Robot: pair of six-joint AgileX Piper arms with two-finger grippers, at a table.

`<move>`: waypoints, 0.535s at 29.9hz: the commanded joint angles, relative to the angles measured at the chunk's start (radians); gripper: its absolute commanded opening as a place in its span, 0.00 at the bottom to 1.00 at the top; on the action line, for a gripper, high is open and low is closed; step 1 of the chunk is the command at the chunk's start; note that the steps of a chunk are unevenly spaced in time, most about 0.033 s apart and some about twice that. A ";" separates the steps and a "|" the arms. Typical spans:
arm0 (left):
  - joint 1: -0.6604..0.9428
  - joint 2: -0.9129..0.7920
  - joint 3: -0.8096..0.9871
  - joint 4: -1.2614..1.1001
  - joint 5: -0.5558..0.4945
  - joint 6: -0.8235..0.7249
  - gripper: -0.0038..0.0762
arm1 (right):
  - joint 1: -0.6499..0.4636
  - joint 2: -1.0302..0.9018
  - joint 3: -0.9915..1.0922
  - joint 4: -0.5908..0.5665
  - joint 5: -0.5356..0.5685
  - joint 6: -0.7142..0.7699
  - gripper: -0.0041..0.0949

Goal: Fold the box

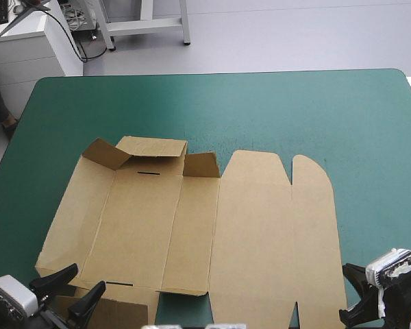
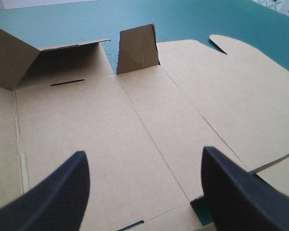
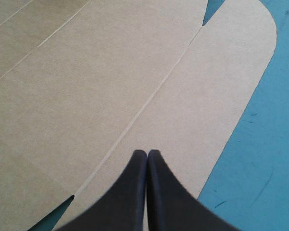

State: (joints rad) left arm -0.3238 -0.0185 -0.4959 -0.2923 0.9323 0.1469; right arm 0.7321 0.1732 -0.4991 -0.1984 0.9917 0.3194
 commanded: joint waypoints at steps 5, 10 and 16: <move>-0.005 0.122 -0.070 0.039 -0.083 -0.110 0.64 | -0.005 0.011 -0.021 -0.004 -0.071 -0.010 0.03; -0.005 0.347 -0.207 0.123 -0.067 -0.135 0.64 | -0.005 0.011 -0.021 0.013 -0.071 -0.010 0.02; -0.005 0.626 -0.393 0.271 0.049 -0.247 0.64 | -0.005 0.011 -0.021 0.023 -0.071 -0.010 0.02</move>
State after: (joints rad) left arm -0.3238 0.4913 -0.7957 -0.0657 0.9882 -0.0611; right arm 0.7321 0.1732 -0.4991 -0.1679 0.9853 0.3194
